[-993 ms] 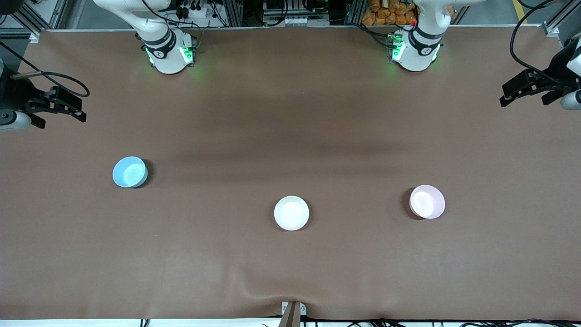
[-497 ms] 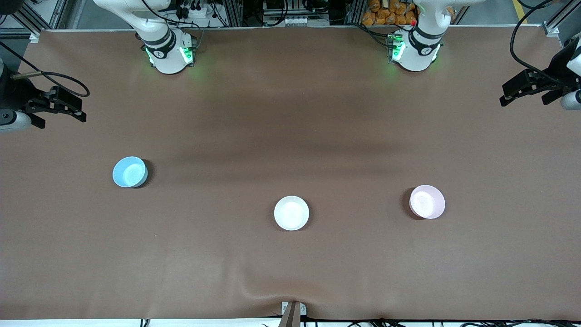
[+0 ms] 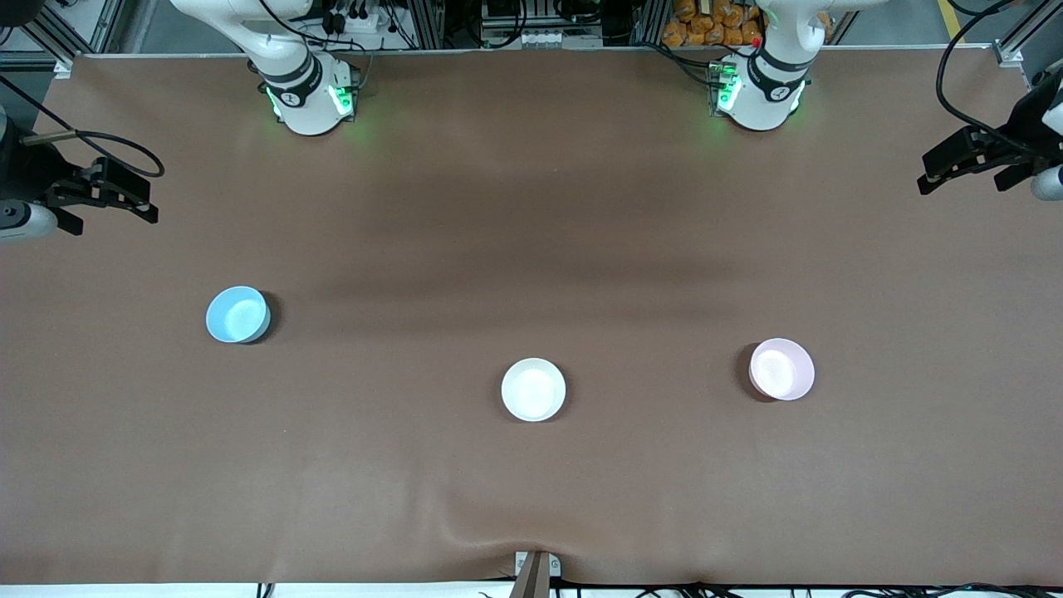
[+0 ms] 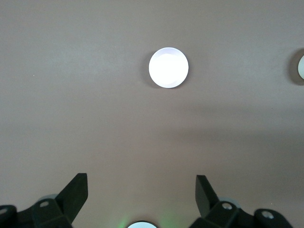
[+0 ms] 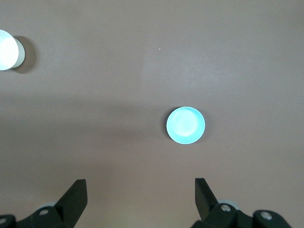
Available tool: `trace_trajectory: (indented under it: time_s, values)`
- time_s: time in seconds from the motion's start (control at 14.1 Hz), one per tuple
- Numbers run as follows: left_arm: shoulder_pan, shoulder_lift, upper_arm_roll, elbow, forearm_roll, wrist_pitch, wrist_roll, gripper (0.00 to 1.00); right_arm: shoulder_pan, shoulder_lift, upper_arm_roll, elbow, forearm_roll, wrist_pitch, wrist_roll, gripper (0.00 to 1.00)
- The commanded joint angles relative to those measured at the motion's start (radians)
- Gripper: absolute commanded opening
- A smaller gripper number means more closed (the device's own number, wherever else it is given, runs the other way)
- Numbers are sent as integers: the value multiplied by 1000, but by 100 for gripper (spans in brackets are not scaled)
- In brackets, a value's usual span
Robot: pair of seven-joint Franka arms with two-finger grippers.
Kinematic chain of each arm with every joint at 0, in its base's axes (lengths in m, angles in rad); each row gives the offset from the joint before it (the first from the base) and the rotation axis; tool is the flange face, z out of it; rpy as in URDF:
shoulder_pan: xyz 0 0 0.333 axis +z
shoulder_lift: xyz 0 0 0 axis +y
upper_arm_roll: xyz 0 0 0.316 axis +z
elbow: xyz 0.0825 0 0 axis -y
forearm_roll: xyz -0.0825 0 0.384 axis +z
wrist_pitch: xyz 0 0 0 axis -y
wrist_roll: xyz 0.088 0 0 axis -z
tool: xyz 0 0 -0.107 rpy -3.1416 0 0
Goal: Stack pink and blue bowls on white bowl
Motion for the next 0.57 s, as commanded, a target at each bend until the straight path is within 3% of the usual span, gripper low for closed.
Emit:
trace_trajectory:
  time_s: [0.0,0.5]
  values:
    - [9,-1,-7,21,10,-22,14,100,-2,-15,1,-12,8,-1,-10,100]
    - [47,-7,-5,15,8,-25,11,100,-9,-12,-1,-14,10,-14,-12,100]
